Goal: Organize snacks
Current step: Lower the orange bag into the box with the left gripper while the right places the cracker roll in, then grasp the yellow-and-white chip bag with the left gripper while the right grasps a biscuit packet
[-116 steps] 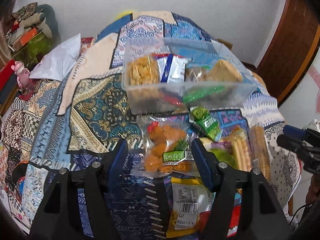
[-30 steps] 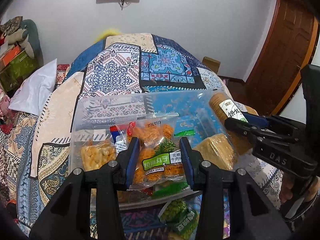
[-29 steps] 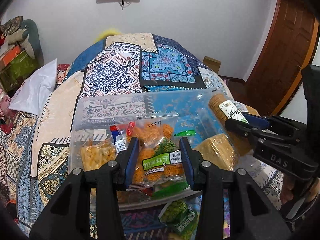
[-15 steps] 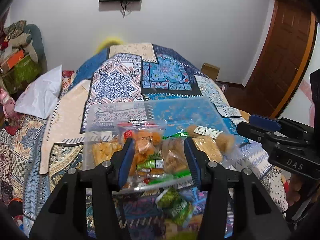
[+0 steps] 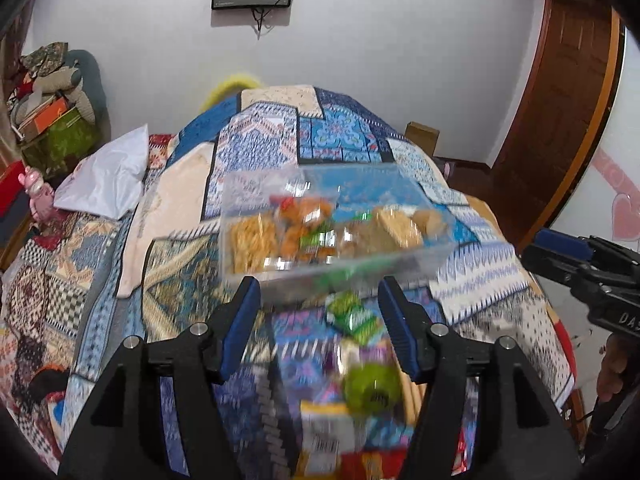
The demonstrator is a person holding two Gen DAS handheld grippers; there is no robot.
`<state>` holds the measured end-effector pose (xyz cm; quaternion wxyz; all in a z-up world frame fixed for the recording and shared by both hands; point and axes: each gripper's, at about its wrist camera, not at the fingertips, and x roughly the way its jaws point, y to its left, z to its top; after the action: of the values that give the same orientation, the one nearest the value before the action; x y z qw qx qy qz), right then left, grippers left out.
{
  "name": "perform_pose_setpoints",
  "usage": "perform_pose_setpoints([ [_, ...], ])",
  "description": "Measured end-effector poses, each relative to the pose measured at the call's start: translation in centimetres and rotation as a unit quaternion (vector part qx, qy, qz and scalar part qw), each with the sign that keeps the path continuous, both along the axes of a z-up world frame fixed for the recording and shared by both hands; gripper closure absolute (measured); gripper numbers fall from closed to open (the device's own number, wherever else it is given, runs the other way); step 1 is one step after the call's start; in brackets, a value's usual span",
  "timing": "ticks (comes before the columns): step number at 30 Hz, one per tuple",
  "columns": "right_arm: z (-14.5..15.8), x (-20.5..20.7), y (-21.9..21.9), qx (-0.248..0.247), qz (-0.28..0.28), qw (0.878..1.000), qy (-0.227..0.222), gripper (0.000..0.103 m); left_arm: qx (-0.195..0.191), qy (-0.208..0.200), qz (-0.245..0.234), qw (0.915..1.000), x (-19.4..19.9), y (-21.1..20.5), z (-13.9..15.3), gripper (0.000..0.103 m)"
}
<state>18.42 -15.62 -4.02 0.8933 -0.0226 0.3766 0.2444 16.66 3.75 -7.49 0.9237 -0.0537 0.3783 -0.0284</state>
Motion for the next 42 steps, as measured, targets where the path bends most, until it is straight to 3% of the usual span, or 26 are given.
perform_pose_setpoints([
  [10, -2.1, -4.6, 0.8, 0.010, 0.018, 0.999, 0.034, 0.055, 0.015, 0.050, -0.006, 0.9986, -5.1, -0.5, -3.9, 0.040],
  [20, -6.0, -6.6, 1.5, 0.005, 0.029, 0.996, 0.085, 0.055, -0.003, 0.121, -0.027, 0.9923, -5.1, -2.2, -10.0, 0.040],
  [30, -8.2, -5.7, 2.8, 0.006, 0.032, 0.992, 0.118, 0.055, 0.009, 0.117, 0.000, 0.9931, -5.4, -0.3, -11.3, 0.039],
  [33, -8.5, -5.3, 3.8, 0.004, 0.037, 0.992, 0.122, 0.055, -0.004, 0.119, 0.009, 0.9928, -5.5, 1.1, -11.4, 0.039],
  [42, -11.4, -3.5, 6.2, -0.002, 0.046, 0.986, 0.160, 0.055, 0.009, 0.107, -0.015, 0.9941, -5.3, 0.4, -12.0, 0.037],
])
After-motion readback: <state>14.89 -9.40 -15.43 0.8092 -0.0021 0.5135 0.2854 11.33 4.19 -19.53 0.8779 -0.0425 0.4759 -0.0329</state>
